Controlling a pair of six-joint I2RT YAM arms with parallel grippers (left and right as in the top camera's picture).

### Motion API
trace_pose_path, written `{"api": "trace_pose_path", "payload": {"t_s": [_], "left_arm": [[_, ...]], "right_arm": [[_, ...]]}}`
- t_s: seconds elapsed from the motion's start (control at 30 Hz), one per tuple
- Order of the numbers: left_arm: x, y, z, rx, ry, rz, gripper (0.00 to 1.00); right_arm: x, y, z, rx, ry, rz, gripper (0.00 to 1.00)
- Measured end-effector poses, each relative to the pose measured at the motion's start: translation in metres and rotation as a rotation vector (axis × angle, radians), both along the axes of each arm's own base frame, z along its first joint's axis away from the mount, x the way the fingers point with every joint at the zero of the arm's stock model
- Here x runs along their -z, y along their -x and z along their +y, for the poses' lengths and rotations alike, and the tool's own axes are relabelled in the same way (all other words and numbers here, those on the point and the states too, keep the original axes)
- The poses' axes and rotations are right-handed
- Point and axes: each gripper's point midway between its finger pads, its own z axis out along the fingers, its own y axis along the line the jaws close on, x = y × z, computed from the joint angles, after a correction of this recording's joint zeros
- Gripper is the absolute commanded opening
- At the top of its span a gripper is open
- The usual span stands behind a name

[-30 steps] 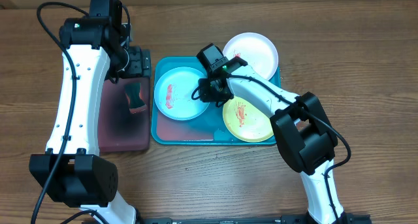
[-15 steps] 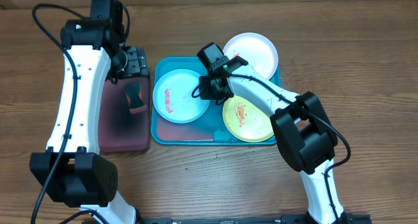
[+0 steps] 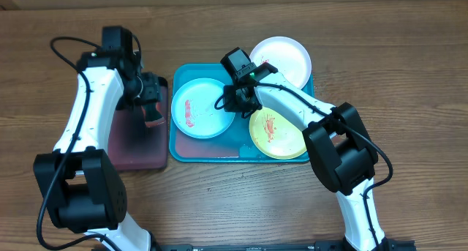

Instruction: Clean dirty plates on tray and stack at the side

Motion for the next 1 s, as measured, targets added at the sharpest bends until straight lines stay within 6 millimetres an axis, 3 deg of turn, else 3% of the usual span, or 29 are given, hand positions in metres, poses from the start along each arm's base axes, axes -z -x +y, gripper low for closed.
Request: {"api": "trace_pose_path", "payload": {"t_s": [0.27,0.5,1.0], "left_arm": [[0.035,0.002,0.0,0.015,-0.003,-0.02,0.55],[0.041,-0.015,0.002,0.011,-0.015,-0.106,0.41],[0.053,-0.011,0.007,-0.015,-0.04,-0.11,0.37]], "right_arm": [[0.0,0.0,0.0,0.0,0.001,0.002,0.04],[0.0,0.002,-0.002,0.0,0.009,0.011,0.04],[0.0,0.002,-0.002,0.001,0.011,0.01,0.04]]}}
